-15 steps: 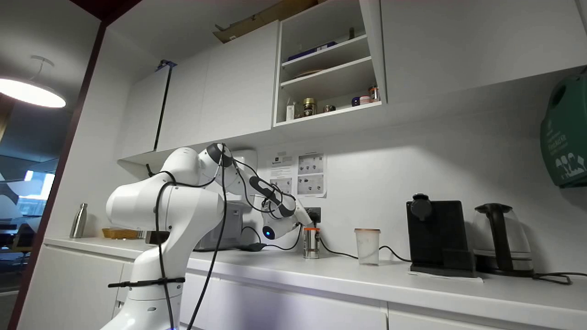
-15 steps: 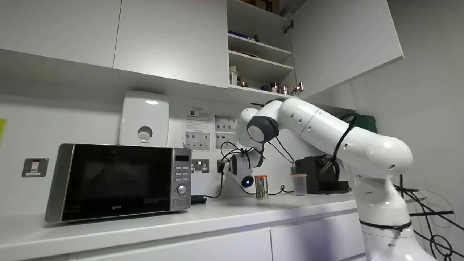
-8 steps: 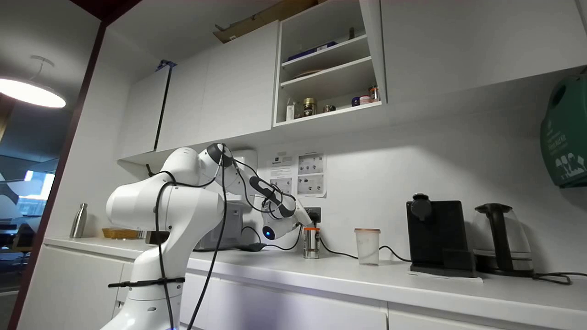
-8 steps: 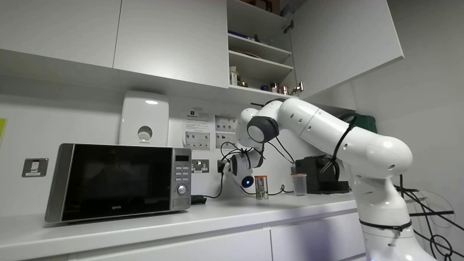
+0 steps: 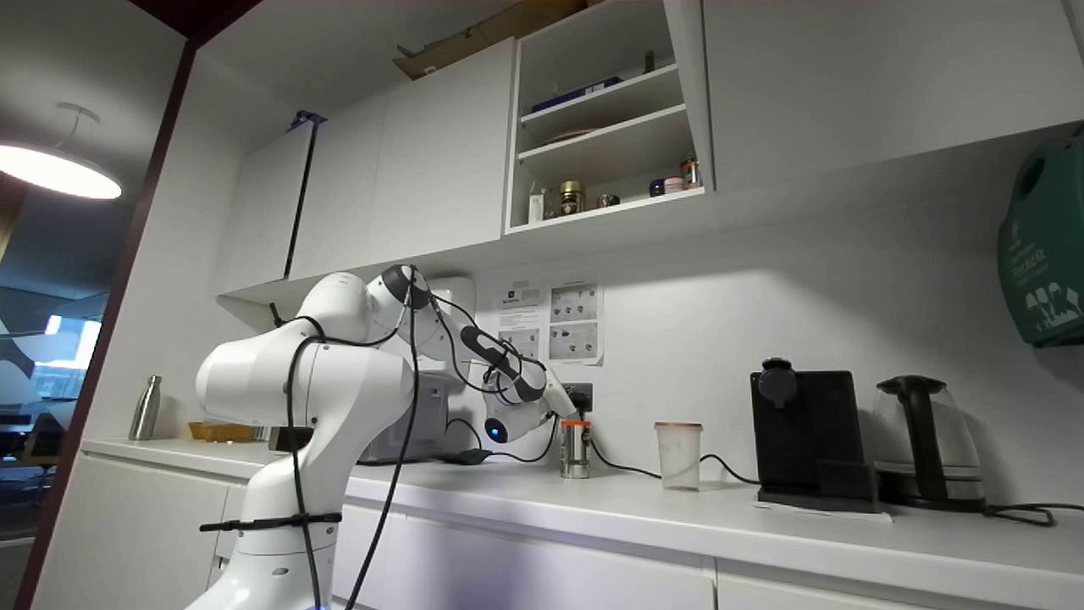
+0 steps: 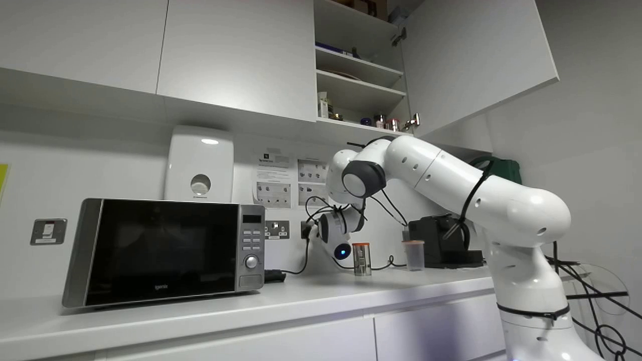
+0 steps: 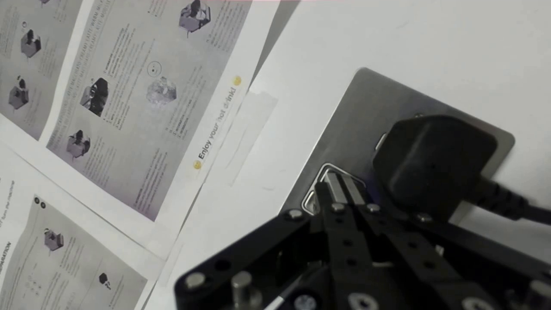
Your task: Turn on the wall socket on the right
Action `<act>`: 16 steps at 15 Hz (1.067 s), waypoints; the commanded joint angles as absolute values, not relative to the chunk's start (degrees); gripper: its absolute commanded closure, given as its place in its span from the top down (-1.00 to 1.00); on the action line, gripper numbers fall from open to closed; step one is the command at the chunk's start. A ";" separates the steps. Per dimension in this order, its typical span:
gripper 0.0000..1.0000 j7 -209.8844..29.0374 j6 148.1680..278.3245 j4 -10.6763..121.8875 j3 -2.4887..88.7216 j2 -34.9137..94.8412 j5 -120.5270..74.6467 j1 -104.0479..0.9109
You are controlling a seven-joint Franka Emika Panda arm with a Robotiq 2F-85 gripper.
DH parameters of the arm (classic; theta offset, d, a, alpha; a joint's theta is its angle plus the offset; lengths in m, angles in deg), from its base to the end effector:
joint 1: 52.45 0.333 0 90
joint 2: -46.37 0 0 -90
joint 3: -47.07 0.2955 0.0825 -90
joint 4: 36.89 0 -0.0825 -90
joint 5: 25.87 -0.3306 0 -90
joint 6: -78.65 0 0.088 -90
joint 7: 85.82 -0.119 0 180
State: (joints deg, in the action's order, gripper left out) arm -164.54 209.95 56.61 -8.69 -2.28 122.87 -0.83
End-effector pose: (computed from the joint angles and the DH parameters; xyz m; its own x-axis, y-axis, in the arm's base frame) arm 0.6720 0.0833 0.3532 0.2392 0.8947 -0.3772 -0.2684 0.4342 0.8599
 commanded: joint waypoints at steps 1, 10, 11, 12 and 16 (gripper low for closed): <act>-1.00 -165.68 211.19 57.08 -8.57 -0.76 123.95 -0.12; -1.00 -166.09 210.78 58.99 -9.26 -0.02 123.95 1.58; -1.00 -165.96 210.69 59.27 -9.29 0.06 123.91 1.86; -1.00 -165.85 210.65 59.42 -9.20 0.21 123.91 2.01; -1.00 -165.72 210.74 59.13 -9.33 0.34 124.04 1.92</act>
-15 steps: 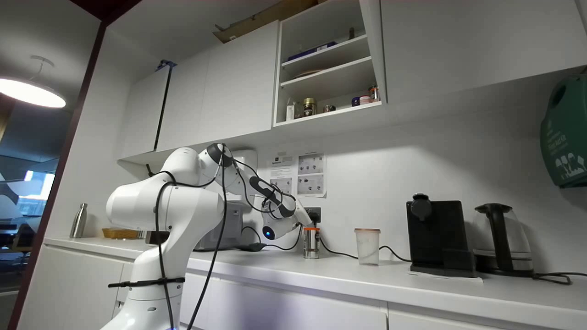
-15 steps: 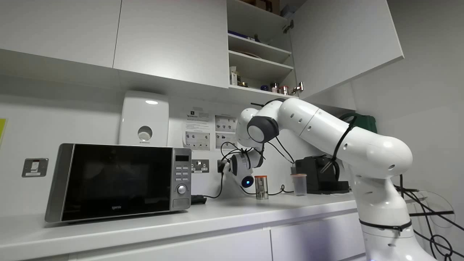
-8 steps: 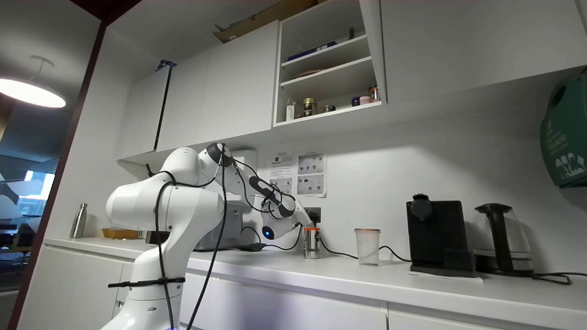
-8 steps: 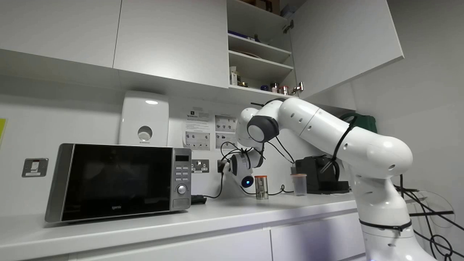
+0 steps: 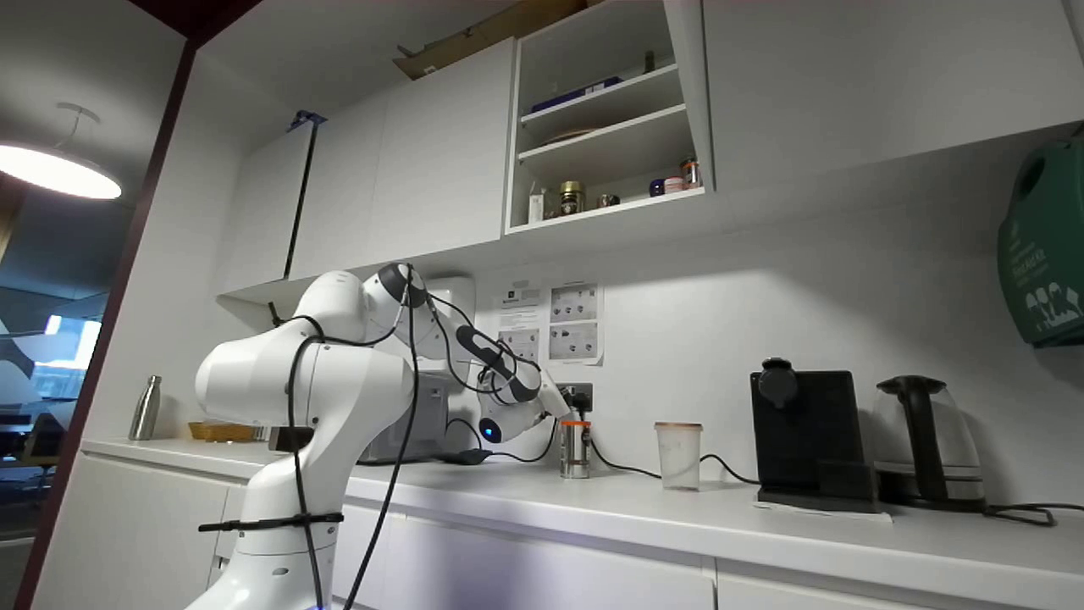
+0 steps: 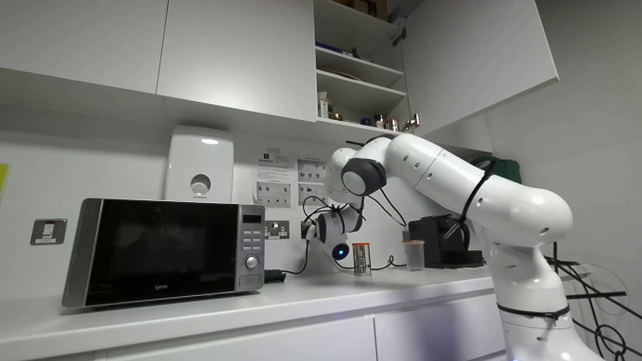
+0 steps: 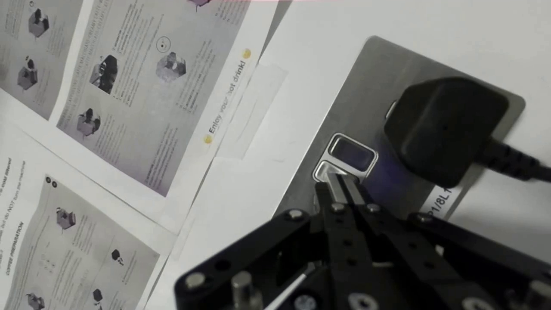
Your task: Turn on the wall socket on the right
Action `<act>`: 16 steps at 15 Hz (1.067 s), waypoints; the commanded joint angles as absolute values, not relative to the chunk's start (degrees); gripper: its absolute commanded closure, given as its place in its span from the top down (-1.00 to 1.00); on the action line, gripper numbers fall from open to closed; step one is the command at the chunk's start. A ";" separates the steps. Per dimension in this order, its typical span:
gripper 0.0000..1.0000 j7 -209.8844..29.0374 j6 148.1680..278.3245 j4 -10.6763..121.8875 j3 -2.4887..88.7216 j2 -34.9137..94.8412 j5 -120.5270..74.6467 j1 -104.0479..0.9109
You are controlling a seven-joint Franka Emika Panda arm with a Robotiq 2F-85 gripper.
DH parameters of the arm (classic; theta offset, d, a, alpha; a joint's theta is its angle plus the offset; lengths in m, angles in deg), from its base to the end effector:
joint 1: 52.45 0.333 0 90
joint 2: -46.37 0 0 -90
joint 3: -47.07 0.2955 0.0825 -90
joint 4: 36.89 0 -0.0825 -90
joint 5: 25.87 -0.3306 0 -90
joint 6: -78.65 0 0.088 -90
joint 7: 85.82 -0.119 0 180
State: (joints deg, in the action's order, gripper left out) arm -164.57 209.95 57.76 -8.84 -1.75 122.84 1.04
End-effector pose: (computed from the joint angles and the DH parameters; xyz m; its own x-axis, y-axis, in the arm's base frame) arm 0.6660 0.0978 0.3515 0.2196 0.9008 -0.3747 -0.2692 0.4251 0.8642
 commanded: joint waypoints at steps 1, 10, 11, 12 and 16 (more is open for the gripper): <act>-1.00 -165.63 210.80 59.12 -9.38 0.37 123.96 1.83; -1.00 -165.55 212.03 56.88 -8.97 -0.77 123.93 0.19; -1.00 -165.52 212.25 56.43 -8.82 -0.98 123.92 -0.05; -1.00 -165.53 212.51 55.91 -8.63 -1.19 123.95 -0.29; -1.00 -165.39 213.23 54.38 -8.10 -1.83 123.96 -1.12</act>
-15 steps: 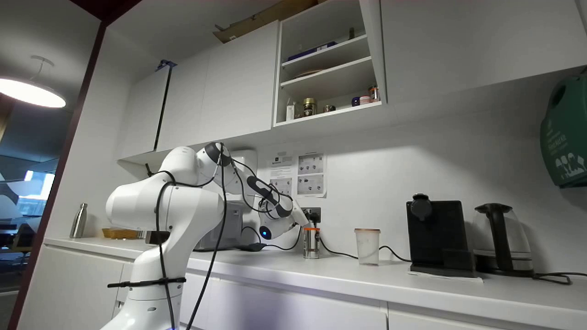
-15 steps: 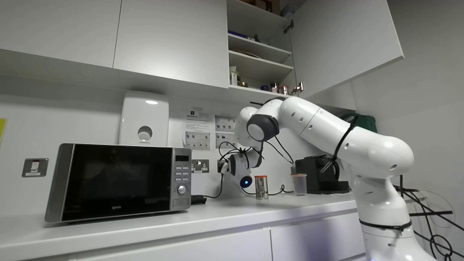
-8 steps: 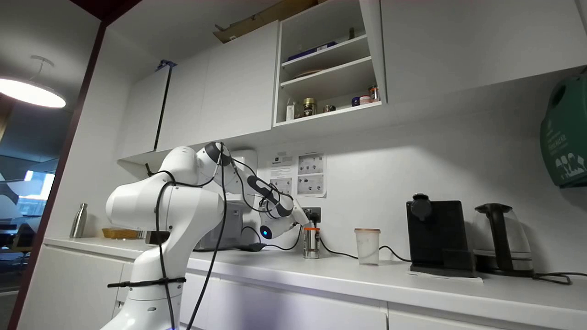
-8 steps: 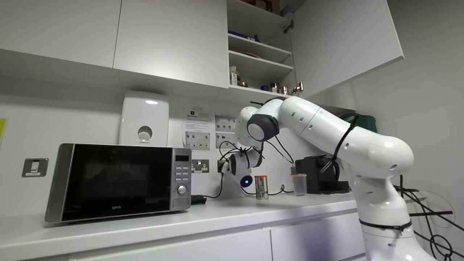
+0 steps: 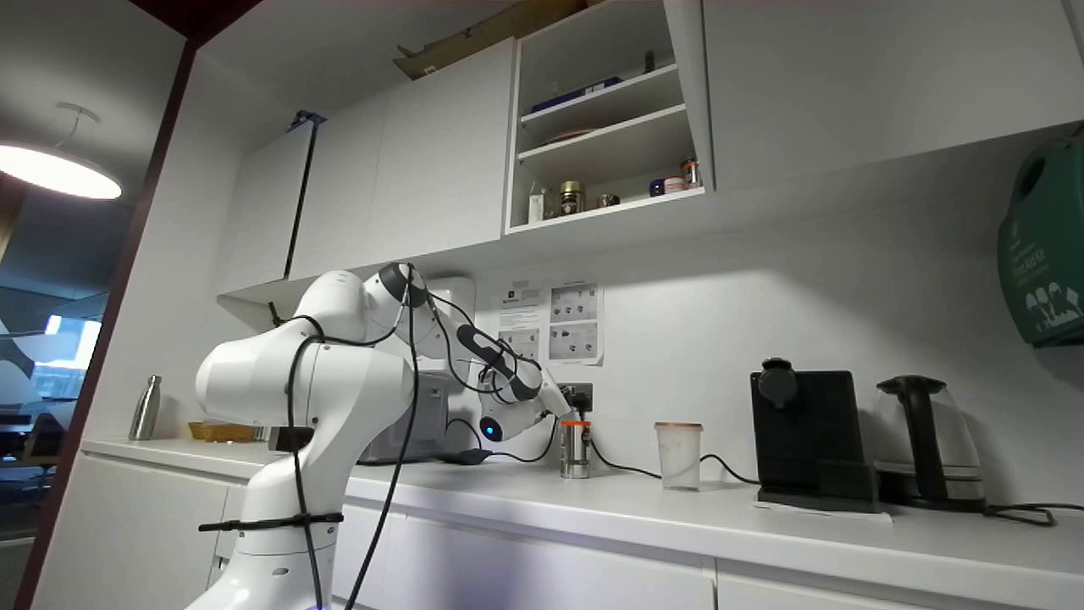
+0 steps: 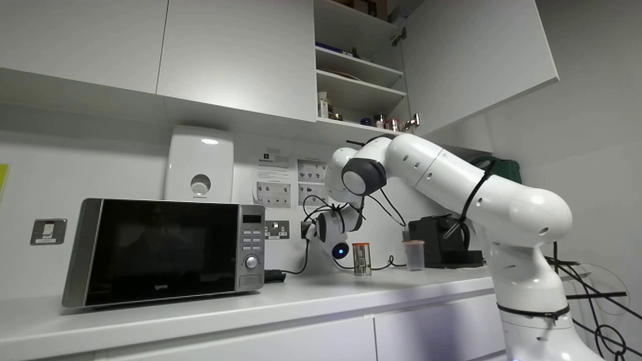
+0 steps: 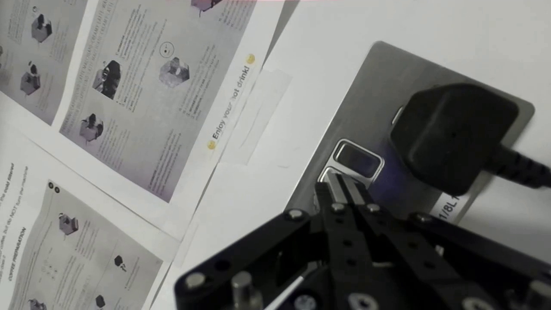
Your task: Turn on the wall socket on the right
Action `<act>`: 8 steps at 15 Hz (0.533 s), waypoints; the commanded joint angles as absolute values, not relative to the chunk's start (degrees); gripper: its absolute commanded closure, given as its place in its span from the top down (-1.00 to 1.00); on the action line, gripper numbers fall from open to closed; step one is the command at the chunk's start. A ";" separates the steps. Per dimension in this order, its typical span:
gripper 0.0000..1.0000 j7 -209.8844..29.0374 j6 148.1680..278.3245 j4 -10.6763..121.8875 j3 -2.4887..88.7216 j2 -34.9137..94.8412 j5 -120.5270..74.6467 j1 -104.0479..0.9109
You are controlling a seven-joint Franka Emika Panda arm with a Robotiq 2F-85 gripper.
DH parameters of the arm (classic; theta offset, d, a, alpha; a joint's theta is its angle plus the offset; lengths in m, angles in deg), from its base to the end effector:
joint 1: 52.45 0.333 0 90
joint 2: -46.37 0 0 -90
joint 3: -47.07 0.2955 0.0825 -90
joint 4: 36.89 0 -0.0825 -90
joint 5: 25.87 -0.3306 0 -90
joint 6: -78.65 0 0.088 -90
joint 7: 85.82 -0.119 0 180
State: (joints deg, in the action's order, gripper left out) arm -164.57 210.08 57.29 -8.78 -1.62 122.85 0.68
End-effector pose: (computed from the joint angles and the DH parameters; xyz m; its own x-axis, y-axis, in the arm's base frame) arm 0.6676 0.0965 0.3548 0.2222 0.9019 -0.3705 -0.2730 0.4223 0.8643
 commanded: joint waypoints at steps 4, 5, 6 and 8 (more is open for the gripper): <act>-1.00 -165.39 214.53 52.73 -7.97 -2.67 123.90 -1.84; -1.00 -165.39 214.83 52.51 -7.94 -2.74 123.90 -1.92; -1.00 -165.37 215.03 52.31 -7.88 -2.82 123.91 -2.06; -1.00 -165.40 215.23 51.96 -7.89 -3.04 123.90 -2.19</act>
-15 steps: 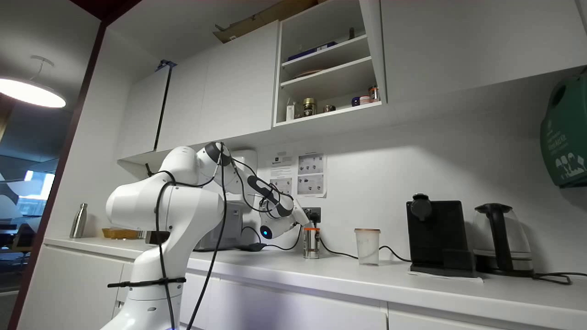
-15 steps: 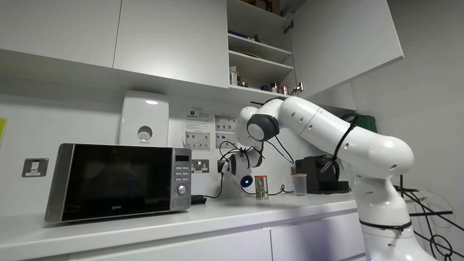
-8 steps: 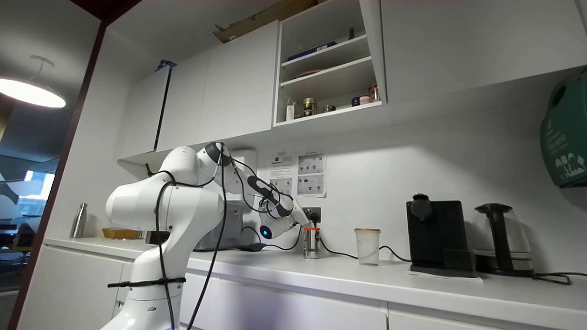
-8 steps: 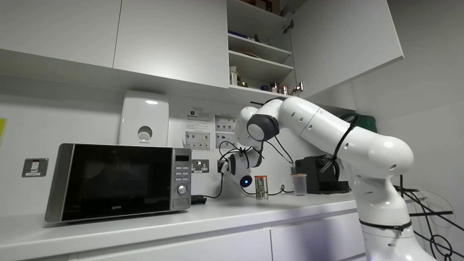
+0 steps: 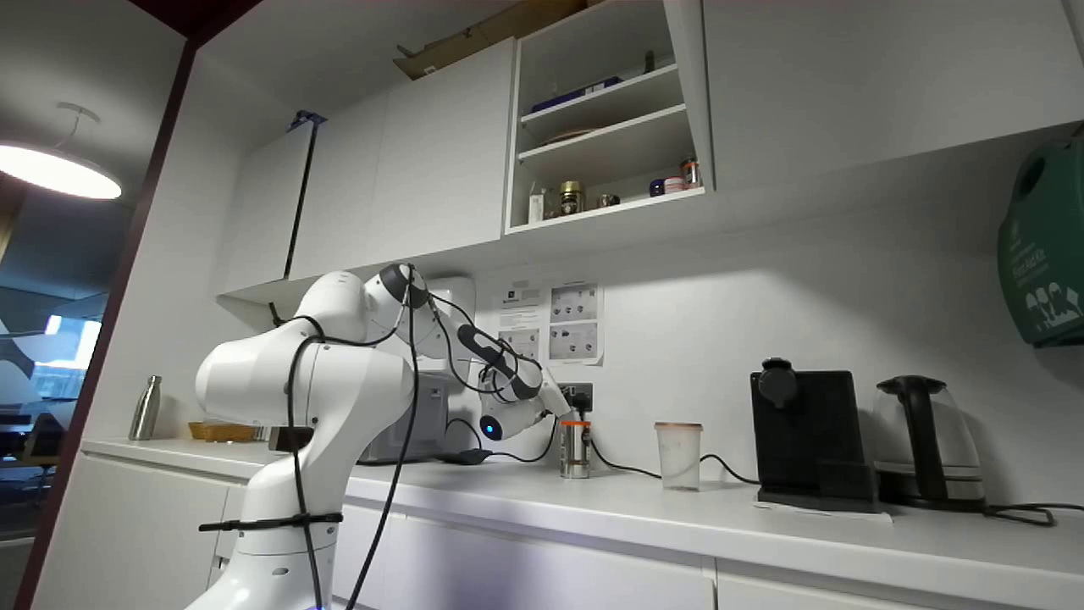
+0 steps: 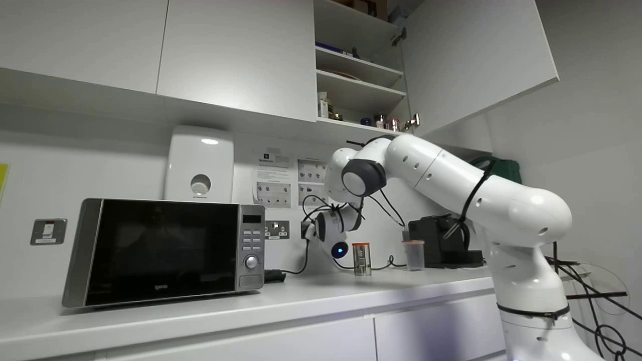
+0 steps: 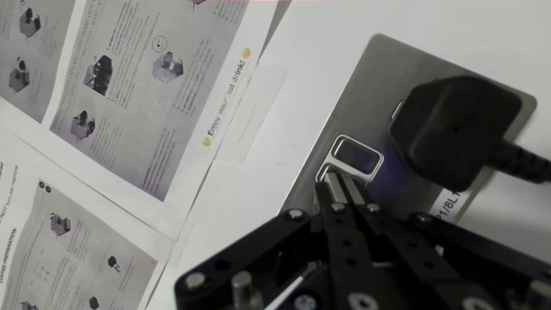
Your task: Turn on the wall socket on the right
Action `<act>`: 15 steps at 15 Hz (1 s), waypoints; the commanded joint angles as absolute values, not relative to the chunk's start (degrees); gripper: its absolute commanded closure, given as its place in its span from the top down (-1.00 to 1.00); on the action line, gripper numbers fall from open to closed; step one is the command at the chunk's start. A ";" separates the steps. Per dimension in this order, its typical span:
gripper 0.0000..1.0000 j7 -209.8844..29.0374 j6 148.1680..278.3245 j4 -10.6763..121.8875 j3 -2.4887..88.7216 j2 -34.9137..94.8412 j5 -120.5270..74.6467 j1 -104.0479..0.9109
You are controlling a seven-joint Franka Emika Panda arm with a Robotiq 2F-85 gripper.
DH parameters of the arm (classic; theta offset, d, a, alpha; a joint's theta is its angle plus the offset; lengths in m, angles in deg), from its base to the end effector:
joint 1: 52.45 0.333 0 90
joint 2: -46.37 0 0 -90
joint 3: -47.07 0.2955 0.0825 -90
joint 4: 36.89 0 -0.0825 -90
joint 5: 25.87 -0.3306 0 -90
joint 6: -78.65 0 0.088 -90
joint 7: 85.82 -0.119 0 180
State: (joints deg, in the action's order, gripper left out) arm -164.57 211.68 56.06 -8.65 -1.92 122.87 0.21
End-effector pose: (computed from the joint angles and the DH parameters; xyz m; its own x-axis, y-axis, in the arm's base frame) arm 0.6702 0.0980 0.3551 0.2155 0.9035 -0.3705 -0.2607 0.4189 0.8698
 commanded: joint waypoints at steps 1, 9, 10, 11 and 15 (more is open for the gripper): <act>-1.00 -165.45 215.46 51.60 -7.93 -3.28 123.85 -2.26; -1.00 -165.23 214.68 53.09 -8.01 -2.12 123.68 -1.51; -1.00 -164.88 214.69 54.01 -8.26 -1.50 123.36 -0.90; -1.00 -164.26 215.21 54.93 -8.48 -0.76 122.87 -0.20; -1.00 -160.06 216.89 58.53 -6.60 5.08 121.64 0.77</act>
